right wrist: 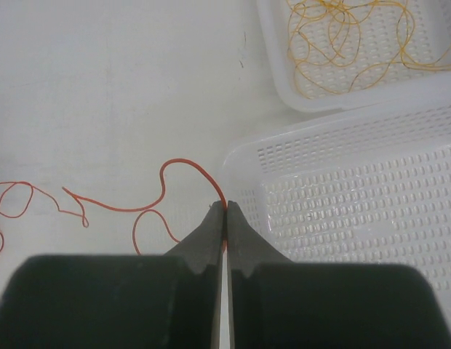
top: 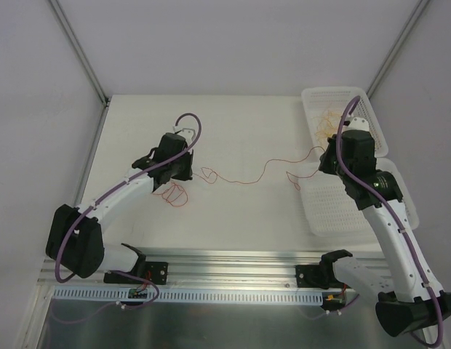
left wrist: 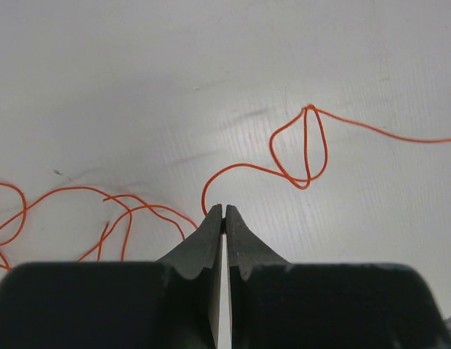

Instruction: Untangle the cables

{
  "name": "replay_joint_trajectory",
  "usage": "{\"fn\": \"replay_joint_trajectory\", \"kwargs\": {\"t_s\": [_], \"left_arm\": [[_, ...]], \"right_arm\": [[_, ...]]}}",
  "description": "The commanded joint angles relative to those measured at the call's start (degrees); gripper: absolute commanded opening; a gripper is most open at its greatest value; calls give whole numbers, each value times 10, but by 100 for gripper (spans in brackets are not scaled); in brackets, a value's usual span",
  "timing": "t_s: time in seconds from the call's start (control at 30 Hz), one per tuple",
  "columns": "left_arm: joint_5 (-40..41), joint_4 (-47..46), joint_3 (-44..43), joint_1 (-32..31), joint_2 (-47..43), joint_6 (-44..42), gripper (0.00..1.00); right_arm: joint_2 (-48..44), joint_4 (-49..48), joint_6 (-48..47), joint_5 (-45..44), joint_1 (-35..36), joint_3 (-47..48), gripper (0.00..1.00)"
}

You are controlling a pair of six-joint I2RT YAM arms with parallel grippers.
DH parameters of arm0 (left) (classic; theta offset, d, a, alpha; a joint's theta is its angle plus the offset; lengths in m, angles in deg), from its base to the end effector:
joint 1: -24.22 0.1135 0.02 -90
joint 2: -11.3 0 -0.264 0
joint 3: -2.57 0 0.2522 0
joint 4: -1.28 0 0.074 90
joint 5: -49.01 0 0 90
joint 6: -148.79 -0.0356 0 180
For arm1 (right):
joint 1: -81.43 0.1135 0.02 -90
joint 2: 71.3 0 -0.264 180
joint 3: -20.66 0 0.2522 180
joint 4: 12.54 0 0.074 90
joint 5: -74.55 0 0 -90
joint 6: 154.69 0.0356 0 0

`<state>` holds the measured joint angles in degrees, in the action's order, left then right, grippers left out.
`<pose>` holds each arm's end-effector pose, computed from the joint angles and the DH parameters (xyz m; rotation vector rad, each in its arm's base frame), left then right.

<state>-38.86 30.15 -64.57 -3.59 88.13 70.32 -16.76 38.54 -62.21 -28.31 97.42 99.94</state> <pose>0.2608 -0.1361 0.2598 0.3005 2.2438 -0.3274 0.1880 0.0456 0.3858 -0.0969 2.0159 -0.0234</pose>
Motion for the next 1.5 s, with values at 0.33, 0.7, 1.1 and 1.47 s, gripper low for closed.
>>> {"fn": "replay_joint_trajectory", "kwargs": {"t_s": [0.33,0.7,1.1,1.47], "left_arm": [[22,115,-1,101,-12,39,0],[52,149,-21,161,-25,46,0],[145,191,-67,272,-20,82,0],[260,190,-203,346,63,94,0]], "right_arm": [[-20,27,-53,-5,-63,47,1],[-31,45,-70,5,-108,65,1],[-34,78,-67,-55,-143,113,1],[-18,103,-65,-125,-180,210,1]]}}
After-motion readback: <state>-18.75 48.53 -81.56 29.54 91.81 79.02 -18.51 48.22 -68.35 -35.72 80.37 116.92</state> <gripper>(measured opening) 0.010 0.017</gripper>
